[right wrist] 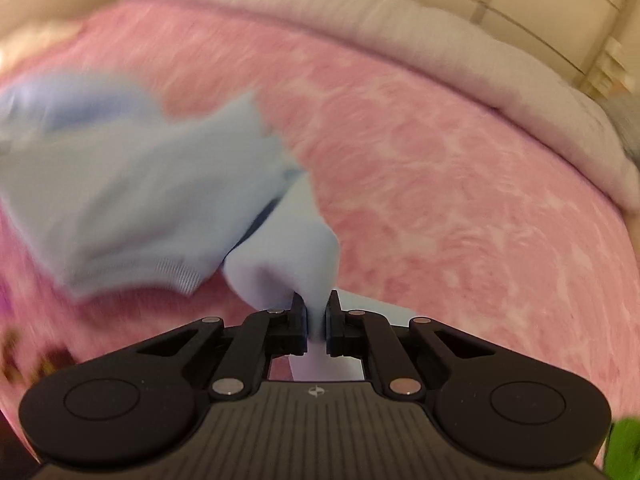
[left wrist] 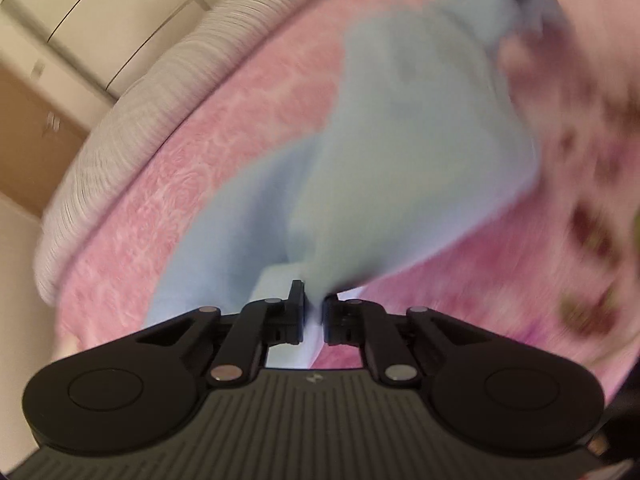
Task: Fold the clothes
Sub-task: 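Grasp the sweatshirt with both grippers and lift it up to shake out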
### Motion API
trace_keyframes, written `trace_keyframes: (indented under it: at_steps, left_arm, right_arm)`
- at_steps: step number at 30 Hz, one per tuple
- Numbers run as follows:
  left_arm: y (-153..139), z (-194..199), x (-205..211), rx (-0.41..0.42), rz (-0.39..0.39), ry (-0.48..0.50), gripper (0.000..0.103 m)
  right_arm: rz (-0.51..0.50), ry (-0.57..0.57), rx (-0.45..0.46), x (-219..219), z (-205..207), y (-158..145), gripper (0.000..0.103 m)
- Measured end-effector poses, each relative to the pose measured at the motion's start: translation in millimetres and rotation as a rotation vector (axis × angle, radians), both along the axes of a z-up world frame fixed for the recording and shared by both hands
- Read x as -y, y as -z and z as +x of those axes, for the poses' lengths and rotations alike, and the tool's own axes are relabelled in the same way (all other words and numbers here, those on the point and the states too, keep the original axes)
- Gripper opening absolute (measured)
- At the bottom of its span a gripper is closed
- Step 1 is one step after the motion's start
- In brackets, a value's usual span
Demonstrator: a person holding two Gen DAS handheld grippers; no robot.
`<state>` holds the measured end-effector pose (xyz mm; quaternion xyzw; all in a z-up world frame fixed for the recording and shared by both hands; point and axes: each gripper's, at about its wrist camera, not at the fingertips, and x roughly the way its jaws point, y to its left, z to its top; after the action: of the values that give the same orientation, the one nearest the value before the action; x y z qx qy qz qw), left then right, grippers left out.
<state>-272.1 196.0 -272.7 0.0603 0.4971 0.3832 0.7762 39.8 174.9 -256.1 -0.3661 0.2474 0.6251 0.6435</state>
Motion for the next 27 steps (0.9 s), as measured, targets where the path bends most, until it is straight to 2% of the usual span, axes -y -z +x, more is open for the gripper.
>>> trace_keyframes:
  at_steps: [2,6,10,15,21,24,27]
  left_arm:
    - [-31.5,-9.7,-0.8,0.103,-0.033,-0.028,0.006]
    - [-97.1,-28.8,2.3,0.253,-0.054,-0.026,0.006]
    - [-156.0,-51.9,20.2,0.387,-0.034,-0.026,0.006]
    - [-224.7,-89.2,55.9,0.544,0.0,-0.046,0.006]
    - [-289.1,-125.0,93.7,0.668,0.017,-0.009,0.006]
    - [-313.7,-137.1,96.7,0.753,-0.016,0.009,0.006]
    - [-322.4,-143.2,66.4,0.865,-0.106,-0.032,0.006]
  right_arm:
    - [0.076,0.073,-0.029,9.2,6.6,-28.9,0.006]
    - [0.245,0.217,-0.061,34.5,13.7,-91.5,0.006]
    - [0.418,0.338,-0.074,70.3,14.2,-155.7,0.006]
    - [0.601,0.407,-0.061,127.8,-2.3,-228.8,0.006]
    - [0.794,0.433,-0.058,185.6,-11.1,-298.6,0.006]
    - [0.851,0.442,-0.075,199.8,-7.1,-320.2,0.006]
    - [0.858,0.453,-0.095,187.4,2.4,-331.0,0.007]
